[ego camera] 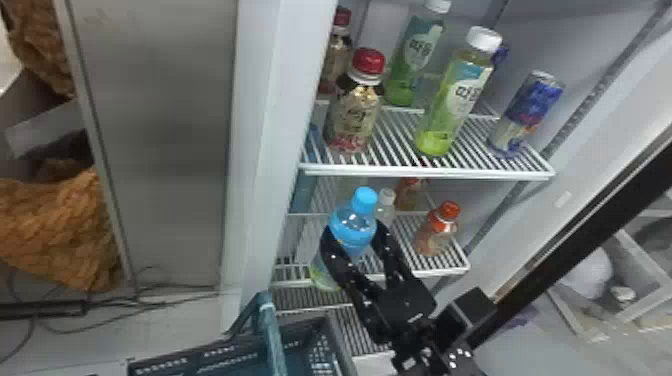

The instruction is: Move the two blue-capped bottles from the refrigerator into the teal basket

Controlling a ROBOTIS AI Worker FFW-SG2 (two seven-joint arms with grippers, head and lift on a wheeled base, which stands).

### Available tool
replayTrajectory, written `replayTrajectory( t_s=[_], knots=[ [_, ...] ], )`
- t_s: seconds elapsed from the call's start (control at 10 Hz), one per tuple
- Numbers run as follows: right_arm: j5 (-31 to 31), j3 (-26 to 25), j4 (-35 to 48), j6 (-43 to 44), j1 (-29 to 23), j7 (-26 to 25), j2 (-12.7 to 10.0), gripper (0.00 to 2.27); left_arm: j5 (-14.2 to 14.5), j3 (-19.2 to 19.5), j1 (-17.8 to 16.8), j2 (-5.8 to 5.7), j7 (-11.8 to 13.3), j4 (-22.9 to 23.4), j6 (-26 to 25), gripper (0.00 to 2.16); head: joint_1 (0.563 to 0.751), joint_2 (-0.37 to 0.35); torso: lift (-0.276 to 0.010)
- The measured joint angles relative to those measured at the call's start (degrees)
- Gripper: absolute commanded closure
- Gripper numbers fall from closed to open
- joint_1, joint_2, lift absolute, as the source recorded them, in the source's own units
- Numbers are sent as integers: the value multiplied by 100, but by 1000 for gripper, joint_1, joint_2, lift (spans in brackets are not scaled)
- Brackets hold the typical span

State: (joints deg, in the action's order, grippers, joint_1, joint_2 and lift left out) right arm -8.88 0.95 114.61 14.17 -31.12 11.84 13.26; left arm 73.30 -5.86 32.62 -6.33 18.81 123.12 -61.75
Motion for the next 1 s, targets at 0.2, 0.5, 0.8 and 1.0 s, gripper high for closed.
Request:
replayTrajectory(
  t_s=[0.2,0.5,0.8,1.0],
  knots=[
    [-54,-118,299,-195,-277,190,-57,622,0,7,10,0,0,0,-11,1157,695,-350,-163],
    [-78,-284,767,-393,-632,469,-86,622,-2,12,14,1,0,1,-17,1157,695,-350,-163],
    [-144,-392,1578,-899,-1162,725,4,622,-9,19,18,5,0,1,-26,1157,695,-350,-163],
    [-232,-394,1848,-1204,-1378,890,115,622,-9,15,18,0,0,1,-26,1157,695,-350,-163]
  ],
)
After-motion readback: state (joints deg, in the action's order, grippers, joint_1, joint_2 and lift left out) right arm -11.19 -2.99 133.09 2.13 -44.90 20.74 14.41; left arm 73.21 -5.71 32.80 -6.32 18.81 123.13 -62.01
